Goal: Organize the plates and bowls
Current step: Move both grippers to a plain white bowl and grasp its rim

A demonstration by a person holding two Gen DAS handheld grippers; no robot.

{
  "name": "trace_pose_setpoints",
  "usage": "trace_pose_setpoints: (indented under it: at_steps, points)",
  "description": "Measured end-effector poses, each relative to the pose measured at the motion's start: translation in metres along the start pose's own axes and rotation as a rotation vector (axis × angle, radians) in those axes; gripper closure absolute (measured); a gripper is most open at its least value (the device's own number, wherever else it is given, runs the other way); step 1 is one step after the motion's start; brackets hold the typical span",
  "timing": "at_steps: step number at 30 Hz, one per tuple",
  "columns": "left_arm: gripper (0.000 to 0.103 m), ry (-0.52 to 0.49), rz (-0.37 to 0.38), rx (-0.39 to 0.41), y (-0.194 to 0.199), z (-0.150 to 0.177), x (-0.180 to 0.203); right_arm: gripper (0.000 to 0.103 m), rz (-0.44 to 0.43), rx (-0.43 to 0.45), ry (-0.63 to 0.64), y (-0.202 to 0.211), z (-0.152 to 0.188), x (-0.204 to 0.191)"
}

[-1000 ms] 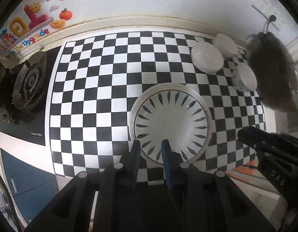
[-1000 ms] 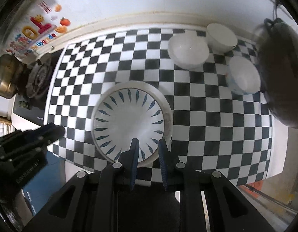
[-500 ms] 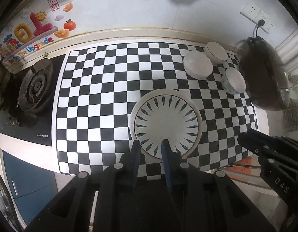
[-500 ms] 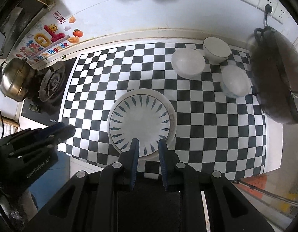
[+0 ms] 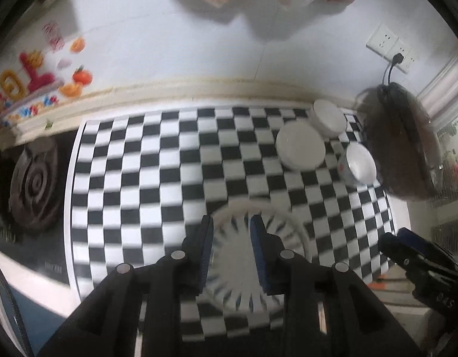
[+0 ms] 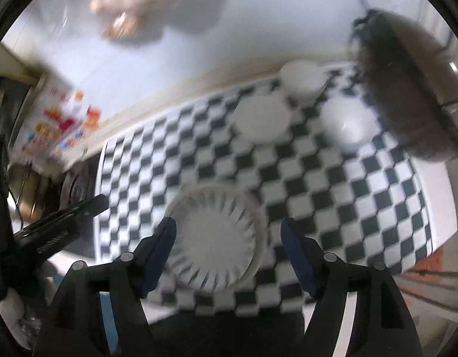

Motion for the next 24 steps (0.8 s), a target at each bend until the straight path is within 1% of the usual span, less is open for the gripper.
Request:
trace_pose_setpoints:
  at_steps: [2,5,8,12,15,16,18,20,22,24]
  points:
    - [0.079,-0.002,0.013,0.001,-0.013,-0.018,0.006,0.025,0.002,-0.002,-0.012,-0.015,-0.017,0.012]
    - [0.079,0.007,0.05,-0.032,-0.04,-0.039,0.016,0.025,0.025,-0.07,-0.032,-0.05,-0.046,0.03]
    - [0.079,0.017,0.075,-0.086,-0.076,-0.062,0.03,0.025,0.053,-0.14,-0.053,-0.09,-0.078,0.049]
    - [0.079,0.055,0.082,-0.158,-0.122,-0.084,0.044,0.025,0.001,-0.198,-0.054,-0.142,-0.119,0.063]
    - [0.079,0.107,0.053,-0.206,-0.157,-0.095,0.045,0.025,-0.031,-0.243,-0.032,-0.178,-0.142,0.069]
    - [0.079,0.12,0.046,-0.218,-0.166,-0.097,0.046,0.024,-0.045,-0.254,-0.017,-0.188,-0.147,0.07]
    - [0.079,0.14,0.028,-0.242,-0.183,-0.1,0.048,0.02,-0.041,-0.312,0.019,-0.211,-0.156,0.072]
    - [0.079,0.156,0.031,-0.266,-0.197,-0.102,0.052,0.02,-0.047,-0.358,0.048,-0.227,-0.16,0.072]
    - [0.079,0.169,0.032,-0.285,-0.209,-0.103,0.056,0.02,-0.026,-0.406,0.103,-0.243,-0.163,0.072]
    - [0.079,0.178,0.035,-0.305,-0.22,-0.103,0.06,0.02,0.016,-0.455,0.142,-0.257,-0.164,0.074]
Point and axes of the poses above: each gripper's, at about its wrist camera, not at the fingertips, and y roughly against the way its jaws point, x to its right, z to its underside, the point moved 8 cm from there along -y, roughly the way its jaws point, and after that the axes turned 1 degree about z, right-handed, at the moved point
